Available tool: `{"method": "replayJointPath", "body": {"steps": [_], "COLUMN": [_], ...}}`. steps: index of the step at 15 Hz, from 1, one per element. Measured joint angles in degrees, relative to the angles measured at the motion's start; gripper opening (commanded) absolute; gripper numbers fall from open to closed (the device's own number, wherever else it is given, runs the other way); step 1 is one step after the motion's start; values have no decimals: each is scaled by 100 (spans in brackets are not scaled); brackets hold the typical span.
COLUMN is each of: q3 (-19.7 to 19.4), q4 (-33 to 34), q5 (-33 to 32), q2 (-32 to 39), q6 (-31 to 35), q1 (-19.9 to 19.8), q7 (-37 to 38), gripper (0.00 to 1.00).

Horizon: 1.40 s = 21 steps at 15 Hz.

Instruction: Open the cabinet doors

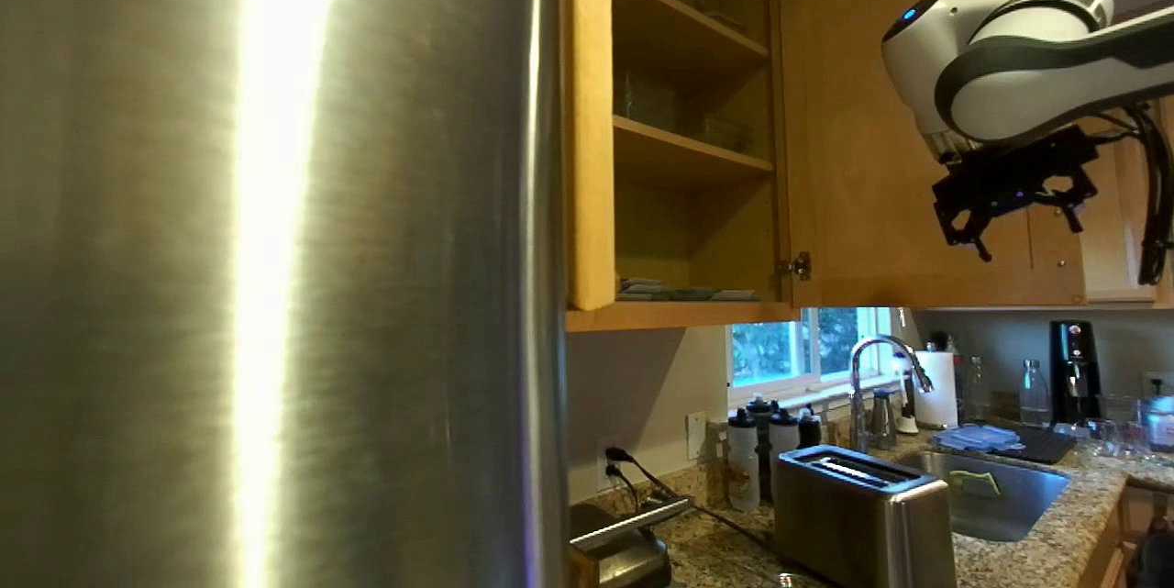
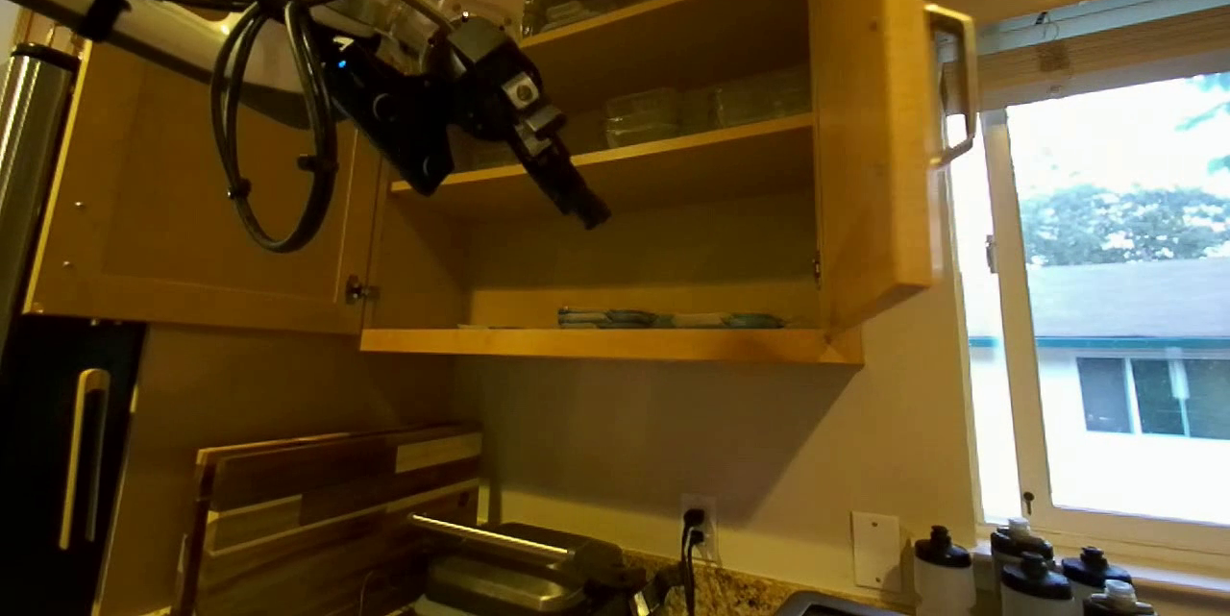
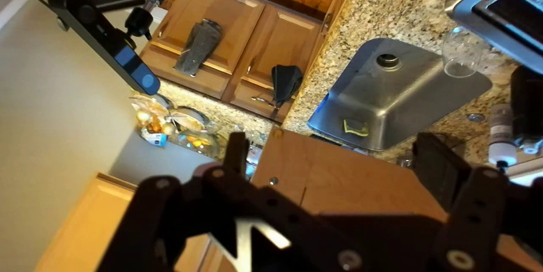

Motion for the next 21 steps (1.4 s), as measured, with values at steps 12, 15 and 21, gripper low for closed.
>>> {"method": "replayJointPath", "body": {"steps": [12,15,21], "q3": [45,46,182], "q4": [-501,-567,-646], "q5": [775,1285,2495], "q2": [41,36,-42], "q6": [996,1268,1427], "q1": [262,281,364], "q7": [-2842,-3522,-4880], "gripper": [100,100,100]}}
